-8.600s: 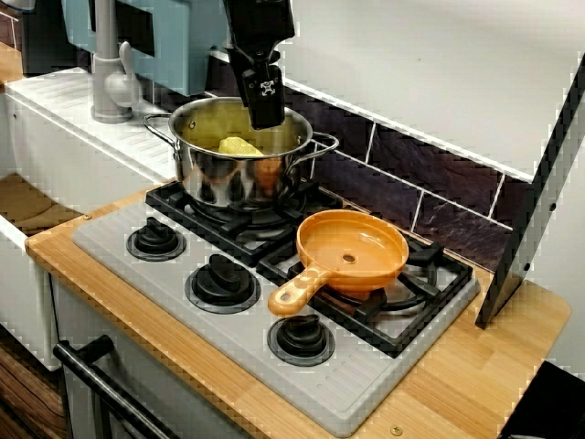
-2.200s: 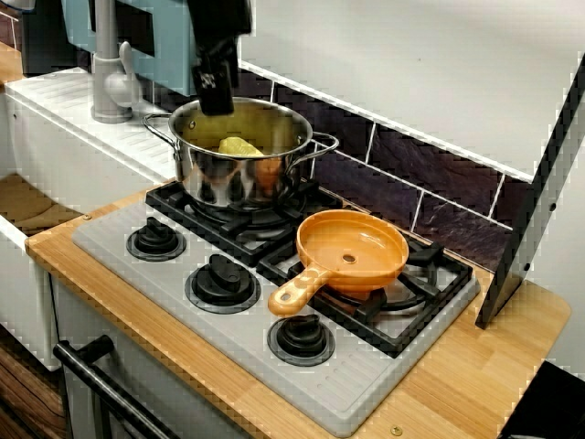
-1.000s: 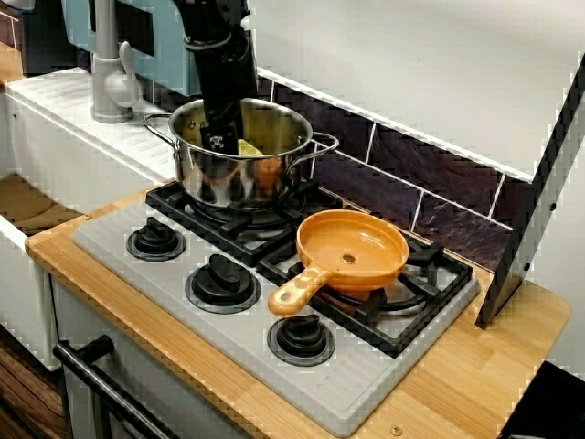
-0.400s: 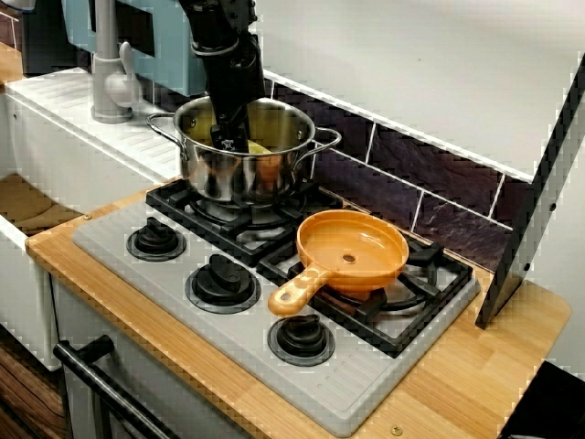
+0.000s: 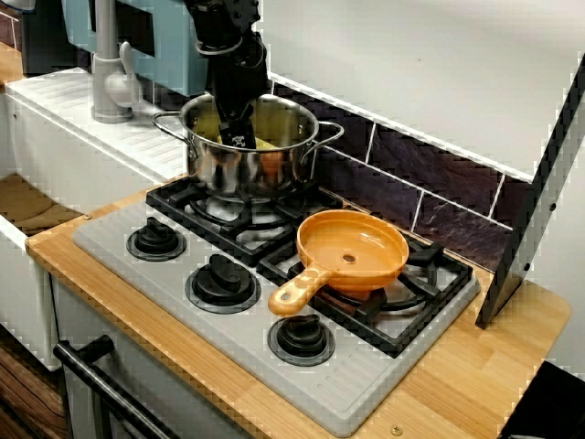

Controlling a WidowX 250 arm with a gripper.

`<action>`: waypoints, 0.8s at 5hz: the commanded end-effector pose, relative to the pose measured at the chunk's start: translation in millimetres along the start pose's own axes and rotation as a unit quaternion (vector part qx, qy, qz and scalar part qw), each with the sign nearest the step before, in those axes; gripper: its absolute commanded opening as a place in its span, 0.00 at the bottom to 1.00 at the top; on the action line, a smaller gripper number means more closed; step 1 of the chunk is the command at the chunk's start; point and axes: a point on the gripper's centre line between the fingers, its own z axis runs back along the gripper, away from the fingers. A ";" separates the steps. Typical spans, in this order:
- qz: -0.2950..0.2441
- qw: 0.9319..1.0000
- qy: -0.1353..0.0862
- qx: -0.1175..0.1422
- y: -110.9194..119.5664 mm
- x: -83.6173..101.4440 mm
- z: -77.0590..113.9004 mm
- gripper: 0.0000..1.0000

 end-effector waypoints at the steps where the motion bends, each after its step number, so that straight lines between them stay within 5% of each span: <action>1: -0.020 0.998 0.048 -0.021 7.5 -3.8 7.4 1.00; 4: -0.032 0.996 0.058 -0.059 15.2 -3.7 58.5 1.00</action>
